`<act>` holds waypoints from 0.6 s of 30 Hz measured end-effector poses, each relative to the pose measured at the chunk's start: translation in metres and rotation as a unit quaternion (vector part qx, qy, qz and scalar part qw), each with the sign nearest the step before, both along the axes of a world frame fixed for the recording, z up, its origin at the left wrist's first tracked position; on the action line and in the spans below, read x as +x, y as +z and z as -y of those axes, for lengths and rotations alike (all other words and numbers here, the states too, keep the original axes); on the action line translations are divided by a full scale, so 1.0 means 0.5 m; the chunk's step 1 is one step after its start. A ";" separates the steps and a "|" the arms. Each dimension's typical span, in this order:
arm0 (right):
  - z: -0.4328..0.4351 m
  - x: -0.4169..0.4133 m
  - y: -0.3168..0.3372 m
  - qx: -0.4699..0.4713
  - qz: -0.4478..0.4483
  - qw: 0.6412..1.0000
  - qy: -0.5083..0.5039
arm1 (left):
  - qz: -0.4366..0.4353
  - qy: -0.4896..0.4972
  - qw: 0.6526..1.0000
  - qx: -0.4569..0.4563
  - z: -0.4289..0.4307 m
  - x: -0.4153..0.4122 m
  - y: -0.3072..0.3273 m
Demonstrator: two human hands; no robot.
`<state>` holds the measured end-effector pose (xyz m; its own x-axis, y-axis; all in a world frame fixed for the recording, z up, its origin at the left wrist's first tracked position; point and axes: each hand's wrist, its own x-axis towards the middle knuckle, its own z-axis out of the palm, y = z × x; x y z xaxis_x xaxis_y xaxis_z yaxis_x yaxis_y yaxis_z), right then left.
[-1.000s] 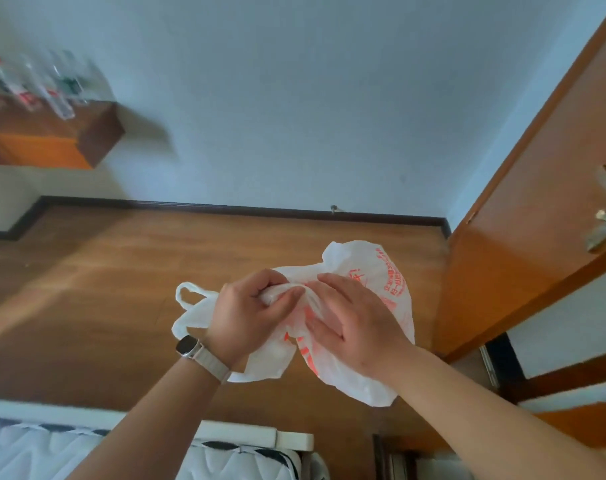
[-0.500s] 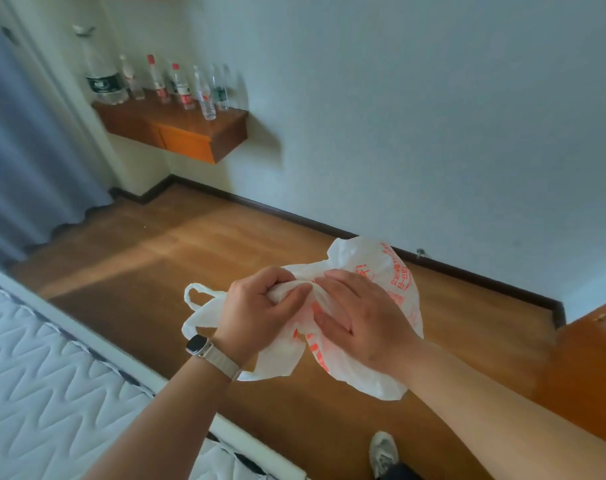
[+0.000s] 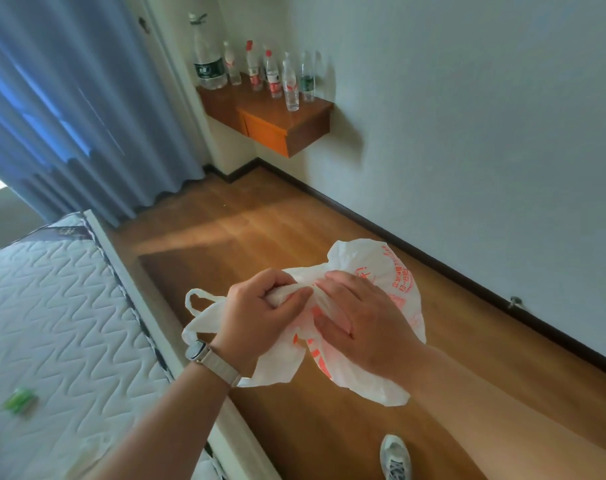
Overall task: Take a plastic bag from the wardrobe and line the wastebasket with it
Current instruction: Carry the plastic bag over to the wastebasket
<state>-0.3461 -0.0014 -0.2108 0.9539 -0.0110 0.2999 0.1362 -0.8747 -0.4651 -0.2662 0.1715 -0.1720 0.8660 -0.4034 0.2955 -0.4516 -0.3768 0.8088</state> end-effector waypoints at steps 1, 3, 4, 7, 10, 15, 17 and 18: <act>0.031 0.014 0.003 0.004 -0.003 1.000 0.009 | 0.005 0.006 1.000 0.005 0.029 0.009 0.006; 0.093 0.041 0.009 0.012 -0.012 0.999 0.032 | 0.013 0.019 1.000 0.015 0.086 0.028 0.017; 0.122 0.054 0.011 0.015 -0.014 0.999 0.040 | 0.016 0.025 0.999 0.018 0.112 0.036 0.022; 0.197 0.089 0.019 0.017 -0.012 0.998 0.063 | 0.030 0.044 0.998 0.018 0.180 0.058 0.032; 0.243 0.124 0.029 0.013 -0.015 0.996 0.089 | 0.038 0.060 0.997 0.019 0.221 0.077 0.037; 0.256 0.176 0.042 0.013 -0.023 0.993 0.119 | 0.042 0.089 0.995 0.017 0.222 0.108 0.047; 0.246 0.203 0.046 0.014 -0.023 0.991 0.131 | 0.041 0.105 0.993 0.015 0.210 0.127 0.049; 0.238 0.220 0.046 0.014 -0.024 0.990 0.138 | 0.040 0.114 0.993 0.014 0.200 0.137 0.049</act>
<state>-0.2362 -0.1205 -0.1876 0.9351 0.2440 0.2569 0.3447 -0.7941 -0.5005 -0.1977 0.0713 -0.1474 0.9102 -0.2092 0.3576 -0.4138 -0.4986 0.7617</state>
